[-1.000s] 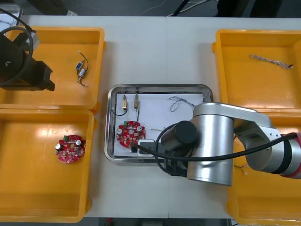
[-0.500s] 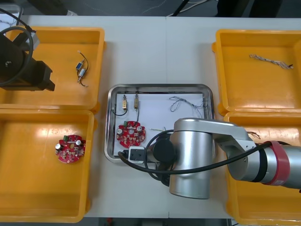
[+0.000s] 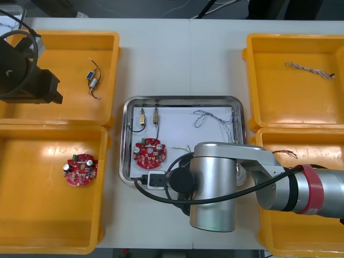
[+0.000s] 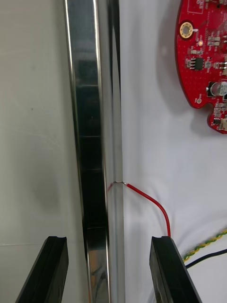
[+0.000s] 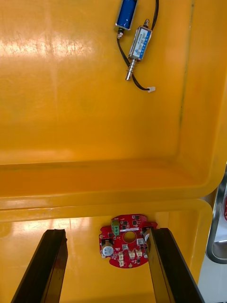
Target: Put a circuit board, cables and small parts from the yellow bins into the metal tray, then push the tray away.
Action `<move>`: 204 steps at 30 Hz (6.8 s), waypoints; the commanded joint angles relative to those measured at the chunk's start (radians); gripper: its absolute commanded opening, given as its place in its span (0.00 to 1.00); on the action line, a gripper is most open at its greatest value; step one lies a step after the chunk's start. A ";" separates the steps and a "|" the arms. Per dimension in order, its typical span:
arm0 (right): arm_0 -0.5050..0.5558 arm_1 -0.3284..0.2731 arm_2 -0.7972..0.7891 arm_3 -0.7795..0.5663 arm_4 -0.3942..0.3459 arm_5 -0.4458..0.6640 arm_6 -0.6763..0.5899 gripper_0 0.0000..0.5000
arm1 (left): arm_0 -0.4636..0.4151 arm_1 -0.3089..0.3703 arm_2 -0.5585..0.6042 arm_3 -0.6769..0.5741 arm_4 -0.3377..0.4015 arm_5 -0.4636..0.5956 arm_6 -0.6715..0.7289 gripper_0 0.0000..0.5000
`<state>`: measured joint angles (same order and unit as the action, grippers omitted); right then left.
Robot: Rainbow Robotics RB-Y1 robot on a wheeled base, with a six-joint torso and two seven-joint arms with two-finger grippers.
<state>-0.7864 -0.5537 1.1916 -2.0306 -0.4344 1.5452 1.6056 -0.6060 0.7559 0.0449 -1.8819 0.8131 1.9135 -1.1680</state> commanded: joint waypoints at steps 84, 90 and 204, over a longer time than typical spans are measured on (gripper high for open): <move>-0.313 -0.084 0.025 0.276 -0.027 -0.378 0.057 0.00 | 0.018 0.043 -0.011 -0.031 -0.009 0.006 0.056 1.00; -0.340 -0.080 0.025 0.308 -0.029 -0.393 0.077 0.00 | 0.018 0.043 -0.011 -0.031 -0.009 0.006 0.056 1.00; -0.338 -0.150 -0.122 0.247 -0.230 -0.389 0.237 1.00 | 0.018 0.043 -0.011 -0.031 -0.009 0.006 0.056 1.00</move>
<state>-1.1697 -0.6564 1.1415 -1.7110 -0.6758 1.1376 1.8493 -0.6059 0.7560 0.0449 -1.8819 0.8128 1.9135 -1.1680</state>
